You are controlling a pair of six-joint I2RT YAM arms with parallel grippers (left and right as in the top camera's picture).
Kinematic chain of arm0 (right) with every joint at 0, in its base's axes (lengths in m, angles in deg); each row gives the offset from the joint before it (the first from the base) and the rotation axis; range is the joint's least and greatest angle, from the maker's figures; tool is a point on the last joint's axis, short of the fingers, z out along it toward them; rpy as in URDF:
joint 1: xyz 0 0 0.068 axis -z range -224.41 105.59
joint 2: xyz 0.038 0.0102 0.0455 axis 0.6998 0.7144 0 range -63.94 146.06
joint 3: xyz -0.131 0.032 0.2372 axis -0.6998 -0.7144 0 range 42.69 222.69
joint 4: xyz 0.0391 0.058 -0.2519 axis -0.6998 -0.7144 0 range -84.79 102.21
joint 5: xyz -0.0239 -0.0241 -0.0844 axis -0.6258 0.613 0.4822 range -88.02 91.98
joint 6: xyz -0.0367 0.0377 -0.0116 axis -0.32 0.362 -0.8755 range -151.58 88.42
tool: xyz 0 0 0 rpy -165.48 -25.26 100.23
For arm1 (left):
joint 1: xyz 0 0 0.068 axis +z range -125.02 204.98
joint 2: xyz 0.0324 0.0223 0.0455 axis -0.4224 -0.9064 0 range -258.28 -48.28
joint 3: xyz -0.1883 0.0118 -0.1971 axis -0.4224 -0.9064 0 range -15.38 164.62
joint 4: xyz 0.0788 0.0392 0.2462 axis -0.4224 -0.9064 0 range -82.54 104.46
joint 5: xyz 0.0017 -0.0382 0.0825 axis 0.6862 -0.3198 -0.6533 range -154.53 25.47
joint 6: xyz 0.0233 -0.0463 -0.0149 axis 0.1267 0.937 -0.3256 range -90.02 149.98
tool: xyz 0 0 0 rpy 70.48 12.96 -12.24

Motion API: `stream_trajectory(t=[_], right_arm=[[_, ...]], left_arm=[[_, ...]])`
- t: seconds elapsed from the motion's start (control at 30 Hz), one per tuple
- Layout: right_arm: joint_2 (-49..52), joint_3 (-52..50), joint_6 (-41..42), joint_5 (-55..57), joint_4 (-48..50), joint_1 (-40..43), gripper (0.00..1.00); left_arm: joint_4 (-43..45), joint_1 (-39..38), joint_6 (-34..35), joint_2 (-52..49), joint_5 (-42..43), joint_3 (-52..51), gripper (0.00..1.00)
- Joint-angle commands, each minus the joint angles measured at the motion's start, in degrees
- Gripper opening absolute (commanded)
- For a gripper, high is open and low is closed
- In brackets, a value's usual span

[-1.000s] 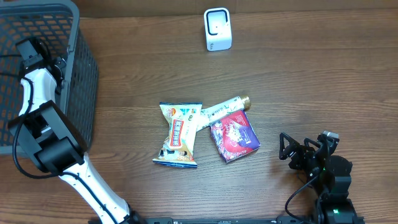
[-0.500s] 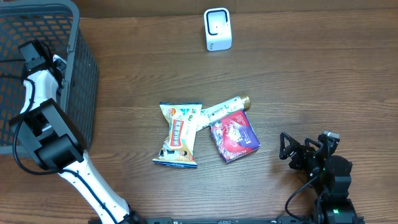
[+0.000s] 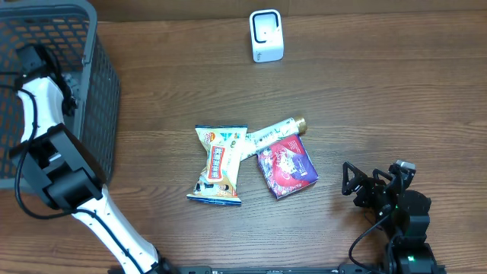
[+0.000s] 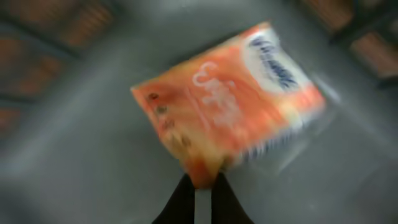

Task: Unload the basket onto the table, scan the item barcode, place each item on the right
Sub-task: 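Lift the Kleenex pack out and carry it to the table centre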

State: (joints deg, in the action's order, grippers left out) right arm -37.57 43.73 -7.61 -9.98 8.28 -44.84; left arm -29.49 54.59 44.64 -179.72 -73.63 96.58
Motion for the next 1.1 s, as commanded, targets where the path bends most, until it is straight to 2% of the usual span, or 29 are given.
stream_trajectory(t=[0.0, 0.3, 0.33, 0.37, 0.4, 0.43, 0.47, 0.5, 0.6, 0.83, 1.07], right_arm=[[0.1, -0.6, 0.0, 0.5, 0.2, -0.2, 1.0], [0.1, -0.6, 0.0, 0.5, 0.2, -0.2, 1.0], [0.1, -0.6, 0.0, 0.5, 0.2, -0.2, 1.0], [0.1, -0.6, 0.0, 0.5, 0.2, -0.2, 1.0], [0.1, -0.6, 0.0, 0.5, 0.2, -0.2, 1.0], [0.1, -0.6, 0.0, 0.5, 0.2, -0.2, 1.0], [0.1, -0.6, 0.0, 0.5, 0.2, -0.2, 1.0], [0.1, -0.6, 0.0, 0.5, 0.2, -0.2, 1.0], [0.1, -0.6, 0.0, 0.6, 0.2, -0.2, 1.0], [0.1, -0.6, 0.0, 0.5, 0.2, -0.2, 1.0], [0.1, -0.6, 0.0, 0.6, 0.2, -0.2, 1.0]], left_arm=[[-2.5, 0.0, 0.2, 8.1, -3.1, 4.4, 0.04], [-6.1, 0.0, 1.2, 19.4, -3.1, 4.4, 0.04], [-6.6, 0.0, 1.7, 19.6, -3.1, 4.4, 0.08], [-6.9, 0.1, 1.7, 19.4, -3.0, 4.4, 0.39], [-7.0, 0.1, 1.7, 18.7, -2.8, 4.4, 0.6], [-7.0, 0.0, 1.7, 17.8, -2.8, 4.4, 0.72], [-6.7, 0.0, 1.2, 16.4, -2.9, 4.4, 0.89], [-6.2, 0.0, -0.2, 15.0, -2.8, 4.4, 1.0], [-3.4, 0.0, -6.5, 8.2, -0.3, 4.4, 1.0], [0.7, -0.1, -10.1, -2.3, 0.9, 4.4, 1.0], [3.8, -0.3, -10.4, -6.1, 3.2, 4.4, 1.0]])
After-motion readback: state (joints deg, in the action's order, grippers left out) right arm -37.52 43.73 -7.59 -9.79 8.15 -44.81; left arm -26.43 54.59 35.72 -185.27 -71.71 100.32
